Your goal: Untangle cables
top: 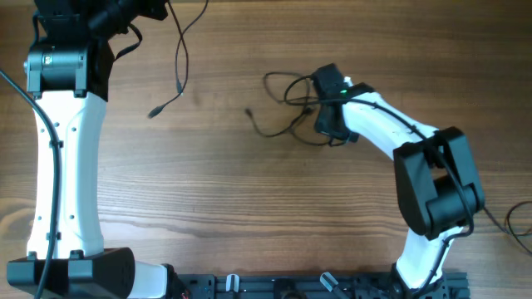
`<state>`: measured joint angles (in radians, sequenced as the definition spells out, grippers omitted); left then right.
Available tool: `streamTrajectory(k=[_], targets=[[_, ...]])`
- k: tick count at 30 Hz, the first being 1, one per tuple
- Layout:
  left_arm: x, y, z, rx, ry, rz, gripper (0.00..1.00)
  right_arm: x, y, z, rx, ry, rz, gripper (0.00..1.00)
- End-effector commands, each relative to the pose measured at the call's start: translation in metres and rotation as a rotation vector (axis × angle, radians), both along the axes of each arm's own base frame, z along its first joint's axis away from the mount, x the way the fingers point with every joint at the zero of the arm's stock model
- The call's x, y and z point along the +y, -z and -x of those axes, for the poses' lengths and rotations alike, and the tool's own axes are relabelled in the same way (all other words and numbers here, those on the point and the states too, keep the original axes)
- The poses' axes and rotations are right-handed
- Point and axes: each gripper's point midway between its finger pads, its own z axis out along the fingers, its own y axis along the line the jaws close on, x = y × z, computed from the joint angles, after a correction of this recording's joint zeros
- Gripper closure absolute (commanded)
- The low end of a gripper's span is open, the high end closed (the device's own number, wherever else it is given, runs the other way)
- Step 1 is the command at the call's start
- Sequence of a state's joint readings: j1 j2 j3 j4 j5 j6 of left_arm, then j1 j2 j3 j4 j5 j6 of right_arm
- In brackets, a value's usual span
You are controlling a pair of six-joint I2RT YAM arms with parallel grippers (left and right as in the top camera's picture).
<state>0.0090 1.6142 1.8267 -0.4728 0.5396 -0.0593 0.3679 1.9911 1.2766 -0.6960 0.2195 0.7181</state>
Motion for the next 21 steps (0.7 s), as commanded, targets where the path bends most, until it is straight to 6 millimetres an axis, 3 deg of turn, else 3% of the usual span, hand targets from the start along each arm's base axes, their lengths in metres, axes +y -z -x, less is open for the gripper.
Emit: streamTrajectory(k=[1,8,14,21], targets=[[0.002,-0.002,0.000,0.010,0.001,0.010,0.96,-0.003,-0.012,-0.003,-0.013,-0.105,0.031,0.96],[0.002,0.006,0.002,0.044,0.001,0.010,0.96,0.006,-0.012,-0.006,-0.020,-0.141,-0.008,0.96],[0.001,0.023,0.000,0.106,0.001,0.010,0.95,0.011,-0.024,-0.016,-0.058,-0.188,-0.017,0.96],[-0.020,0.075,-0.002,0.255,0.065,-0.036,0.93,0.036,-0.032,-0.035,-0.135,-0.270,-0.119,0.96]])
